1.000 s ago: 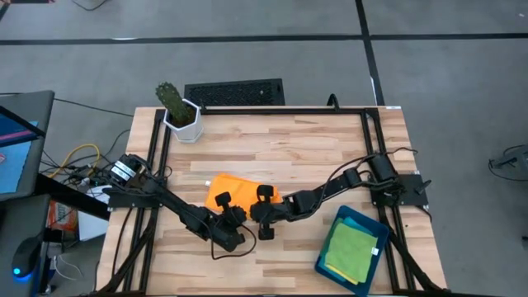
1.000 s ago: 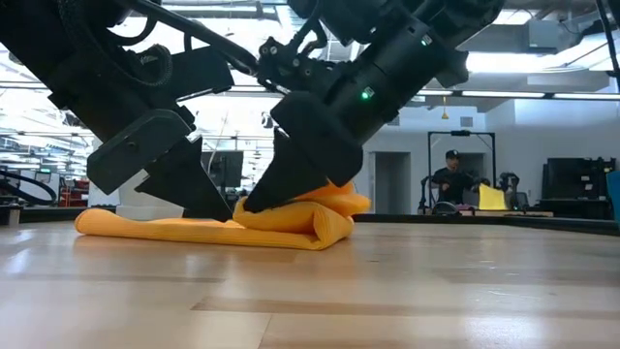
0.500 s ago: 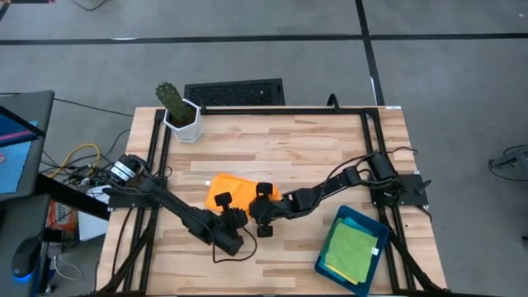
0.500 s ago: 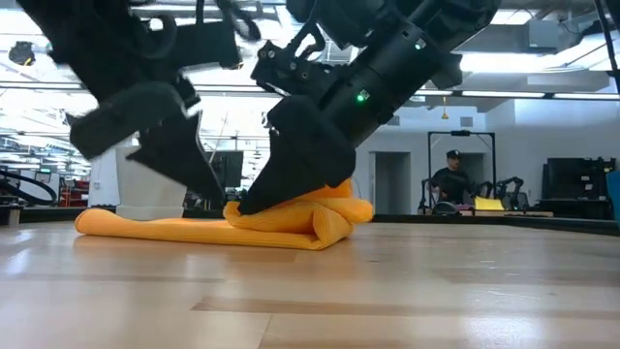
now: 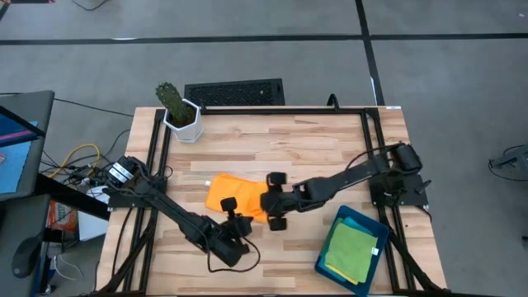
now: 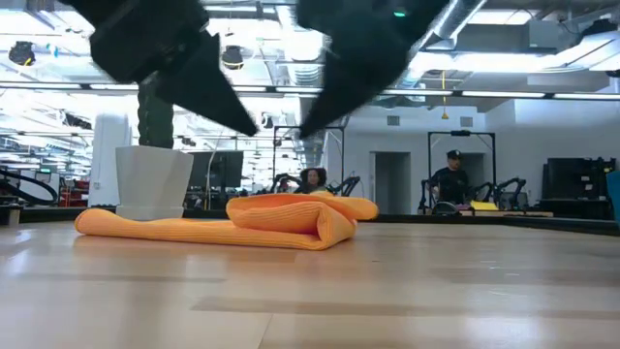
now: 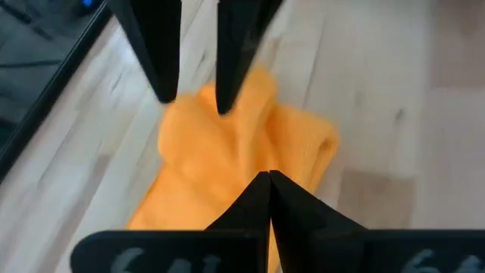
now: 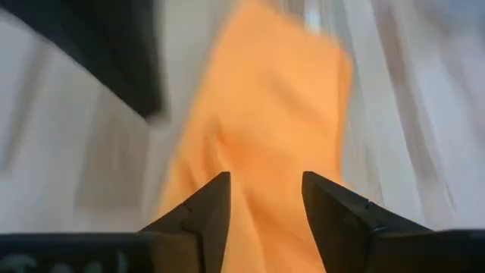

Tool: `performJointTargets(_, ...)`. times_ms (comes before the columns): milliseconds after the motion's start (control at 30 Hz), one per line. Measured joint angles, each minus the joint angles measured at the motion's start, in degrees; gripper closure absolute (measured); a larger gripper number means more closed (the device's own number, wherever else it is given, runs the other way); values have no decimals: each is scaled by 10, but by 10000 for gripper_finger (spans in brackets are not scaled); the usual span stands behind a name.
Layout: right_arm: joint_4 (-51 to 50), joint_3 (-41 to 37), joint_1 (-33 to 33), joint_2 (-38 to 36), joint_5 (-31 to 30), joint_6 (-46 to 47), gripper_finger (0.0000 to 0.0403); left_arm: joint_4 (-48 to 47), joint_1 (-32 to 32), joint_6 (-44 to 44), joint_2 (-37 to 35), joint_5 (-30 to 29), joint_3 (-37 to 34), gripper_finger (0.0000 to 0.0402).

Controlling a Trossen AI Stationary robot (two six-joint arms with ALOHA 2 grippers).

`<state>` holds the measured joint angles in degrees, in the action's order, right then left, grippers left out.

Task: Fold microfiber towels
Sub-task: Fold the orange microfiber towel

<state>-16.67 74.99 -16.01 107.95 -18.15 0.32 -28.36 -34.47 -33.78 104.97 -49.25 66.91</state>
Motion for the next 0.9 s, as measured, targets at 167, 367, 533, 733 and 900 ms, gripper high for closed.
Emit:
performJointTargets(167, -99, -34, -31, -36, -1, 68, 229, 157, 4, 105, 0, 48, -38, 401)
performJointTargets(367, -131, -77, -71, -17, -44, 144, 249, 215, 24, 121, 1, 80, -79, 401)
performJointTargets(533, -99, -91, -61, 5, -39, 150, 261, 215, 47, 113, 1, 92, -94, 401)
performJointTargets(733, -77, -92, -37, 21, -40, 117, 269, 213, 48, 92, 1, 94, -105, 401)
performJointTargets(900, -39, -81, -3, 13, -46, 76, 271, 197, 43, 82, 1, 94, -104, 401)
